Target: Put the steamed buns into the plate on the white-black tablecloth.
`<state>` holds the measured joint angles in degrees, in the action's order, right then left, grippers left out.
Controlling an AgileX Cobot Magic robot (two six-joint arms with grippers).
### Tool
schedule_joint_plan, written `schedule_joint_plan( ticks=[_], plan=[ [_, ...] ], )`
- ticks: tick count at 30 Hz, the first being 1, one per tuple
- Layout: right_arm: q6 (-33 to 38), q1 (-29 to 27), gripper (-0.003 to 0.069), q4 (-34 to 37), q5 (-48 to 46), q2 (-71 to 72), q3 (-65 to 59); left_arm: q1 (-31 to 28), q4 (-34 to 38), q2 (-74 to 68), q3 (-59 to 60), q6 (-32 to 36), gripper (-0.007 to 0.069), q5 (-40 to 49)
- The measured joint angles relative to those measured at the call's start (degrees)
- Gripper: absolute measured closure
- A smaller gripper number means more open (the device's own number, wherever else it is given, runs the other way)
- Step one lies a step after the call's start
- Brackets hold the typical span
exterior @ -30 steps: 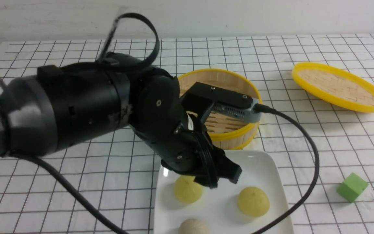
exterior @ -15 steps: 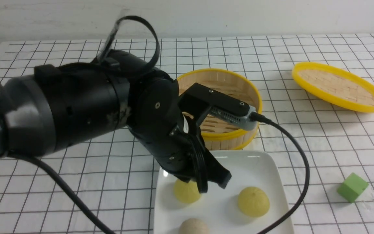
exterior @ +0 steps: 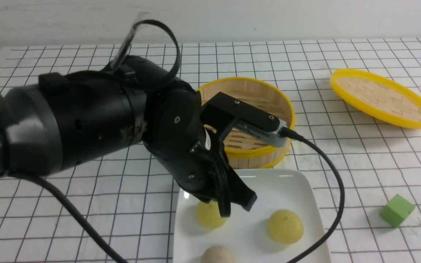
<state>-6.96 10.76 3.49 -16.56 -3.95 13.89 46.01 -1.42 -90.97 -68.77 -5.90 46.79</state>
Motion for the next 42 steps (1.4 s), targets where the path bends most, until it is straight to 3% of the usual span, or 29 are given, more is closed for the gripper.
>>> schedule_joint_plan(
  ticks=[10, 16, 23, 28, 33, 42],
  plan=[
    [-0.06, -0.17, 0.0656, -2.93, -1.95, 1.22, -8.40, 0.00, -0.81, 0.07, 0.00, 0.00, 0.0622, -0.71],
    [-0.12, -5.63, 0.0652, -4.28, -7.64, 4.27, -14.70, 0.00, -1.97, 4.37, 0.00, 0.00, 0.0622, -0.65],
    [-0.12, -10.03, 0.0647, -4.45, -6.42, 4.65, -14.87, 0.05, -7.03, 15.47, 0.00, -2.23, 0.0622, 1.28],
    [-0.12, -10.20, 0.0647, -4.45, -6.20, 4.65, -14.93, 0.05, -14.63, 28.74, 1.29, -11.81, 0.0622, 12.09],
    [-0.18, -10.27, 0.0645, -4.45, -6.20, 4.65, -14.93, 0.05, -19.74, 42.55, 10.05, -23.32, 0.0622, 12.54],
    [-0.22, -10.27, 0.0631, -4.50, -6.20, 4.65, -14.93, 0.05, -30.12, 62.92, 37.43, -46.97, 0.0622, -10.70]
  ],
)
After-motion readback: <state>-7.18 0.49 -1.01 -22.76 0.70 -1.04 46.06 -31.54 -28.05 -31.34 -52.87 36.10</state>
